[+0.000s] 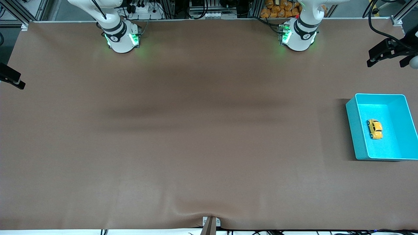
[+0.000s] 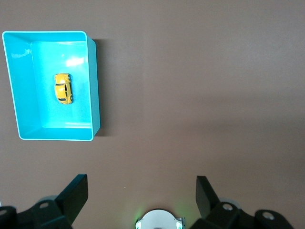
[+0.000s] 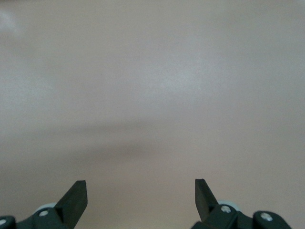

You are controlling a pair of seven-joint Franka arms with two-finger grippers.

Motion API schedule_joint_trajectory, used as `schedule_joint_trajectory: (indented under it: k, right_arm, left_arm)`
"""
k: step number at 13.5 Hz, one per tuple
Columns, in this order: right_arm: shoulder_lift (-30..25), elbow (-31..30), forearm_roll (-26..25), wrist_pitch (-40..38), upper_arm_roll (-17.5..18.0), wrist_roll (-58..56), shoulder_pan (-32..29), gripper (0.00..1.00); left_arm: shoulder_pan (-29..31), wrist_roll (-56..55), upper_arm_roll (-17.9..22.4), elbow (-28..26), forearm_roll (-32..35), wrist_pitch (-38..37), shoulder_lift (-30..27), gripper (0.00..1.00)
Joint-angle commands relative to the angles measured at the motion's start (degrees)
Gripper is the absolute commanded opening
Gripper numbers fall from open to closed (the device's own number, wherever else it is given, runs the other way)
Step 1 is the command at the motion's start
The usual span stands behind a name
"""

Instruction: Wind and store yellow beetle car

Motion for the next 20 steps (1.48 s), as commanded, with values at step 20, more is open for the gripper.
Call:
schedule_joint_trajectory:
  k: [20]
  right_arm:
    - [-1.04, -0.14, -0.58, -0.59, 0.34, 0.94, -0.33, 1.00]
  left_arm:
    - [-0.23, 0.35, 0.35, 0.26, -0.08, 0.59, -0.58, 1.00]
